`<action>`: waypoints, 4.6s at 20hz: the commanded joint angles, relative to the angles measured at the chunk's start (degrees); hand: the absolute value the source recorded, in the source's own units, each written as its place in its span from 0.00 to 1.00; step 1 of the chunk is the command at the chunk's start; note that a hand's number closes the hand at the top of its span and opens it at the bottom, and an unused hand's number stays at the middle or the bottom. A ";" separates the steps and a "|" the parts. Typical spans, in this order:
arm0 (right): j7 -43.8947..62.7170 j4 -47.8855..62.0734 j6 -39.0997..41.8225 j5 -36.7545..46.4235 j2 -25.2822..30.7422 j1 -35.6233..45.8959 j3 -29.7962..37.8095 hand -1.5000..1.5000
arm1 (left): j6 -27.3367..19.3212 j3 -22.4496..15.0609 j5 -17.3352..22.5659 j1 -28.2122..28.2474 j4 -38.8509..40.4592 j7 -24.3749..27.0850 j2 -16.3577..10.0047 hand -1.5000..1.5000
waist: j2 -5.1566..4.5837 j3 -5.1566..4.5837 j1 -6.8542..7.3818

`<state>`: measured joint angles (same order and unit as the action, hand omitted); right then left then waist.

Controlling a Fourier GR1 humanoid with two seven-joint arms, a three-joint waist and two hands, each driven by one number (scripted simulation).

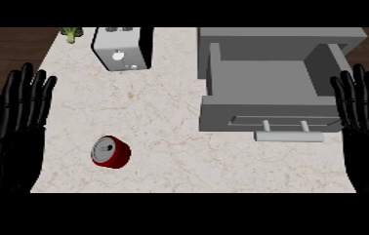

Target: Pick up the can, place it into the drawer and close the drawer

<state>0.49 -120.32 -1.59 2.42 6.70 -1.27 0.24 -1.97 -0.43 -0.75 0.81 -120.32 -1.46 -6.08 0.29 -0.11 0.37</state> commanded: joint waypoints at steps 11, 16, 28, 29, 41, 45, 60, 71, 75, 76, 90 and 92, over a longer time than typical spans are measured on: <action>9.02 0.15 -4.28 -1.02 -3.84 -8.33 1.56 0.00 | 24.17 4.68 24.67 13.27 -2.66 -8.58 -15.74 0.00 | -0.08 0.09 0.02; 7.55 1.15 -0.55 -7.72 -0.67 -8.63 9.08 0.00 | 28.33 12.37 32.37 19.19 -8.56 -10.22 -18.21 0.00 | -0.16 0.13 0.03; 0.95 2.34 10.01 -15.59 1.23 -17.60 17.42 0.00 | 33.94 23.81 44.85 21.99 -5.44 -15.53 -18.48 0.00 | -0.19 0.13 -0.24; 4.90 -0.81 8.66 -15.81 1.35 -16.73 17.26 0.00 | 32.39 22.41 44.78 23.96 -8.75 -18.03 -17.03 0.00 | -0.18 0.12 -0.16; 3.38 0.26 14.33 -20.15 1.44 -18.78 22.94 0.00 | 22.50 19.51 55.39 14.57 -6.06 -30.30 -17.57 0.00 | -0.26 0.13 -0.52; 1.56 1.15 20.53 -26.81 3.68 -22.37 29.21 0.00 | 24.18 16.25 49.46 14.16 -3.21 -29.75 -13.78 0.00 | -0.21 0.13 -0.73; 4.08 -5.15 25.44 -27.46 -1.63 -26.49 33.02 0.00 | 28.92 9.01 28.67 8.93 11.83 -20.27 -4.30 0.00 | -0.24 0.10 -0.74; 6.79 -5.03 26.96 -27.76 -2.79 -23.19 35.72 0.00 | 28.80 10.08 18.06 6.87 23.67 -8.87 -1.22 0.00 | -0.26 0.10 -0.60; 6.69 -3.80 28.48 -30.60 -1.33 -23.92 38.46 0.00 | 31.27 12.16 12.22 4.62 37.69 3.14 -2.17 0.00 | -0.30 0.06 -0.89; 4.31 -2.48 30.31 -29.33 -3.03 -24.94 38.68 0.00 | 31.52 12.74 11.65 6.19 36.26 4.50 -2.89 0.00 | -0.26 0.09 -0.75; 10.45 -6.44 31.77 -35.17 -2.00 -24.95 42.84 0.00 | 31.86 13.88 5.40 -1.28 59.26 17.49 -4.97 0.00 | -0.26 0.08 -0.89; 10.39 -3.38 30.01 -31.66 -0.82 -20.17 41.64 0.00 | 31.63 13.33 2.52 -3.00 66.34 23.21 -4.95 0.00 | -0.35 0.06 -0.78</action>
<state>9.62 -124.86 28.91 -28.31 4.05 -23.79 40.59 29.50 12.77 4.38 -0.10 -62.88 15.40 -10.58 0.00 -0.03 -0.41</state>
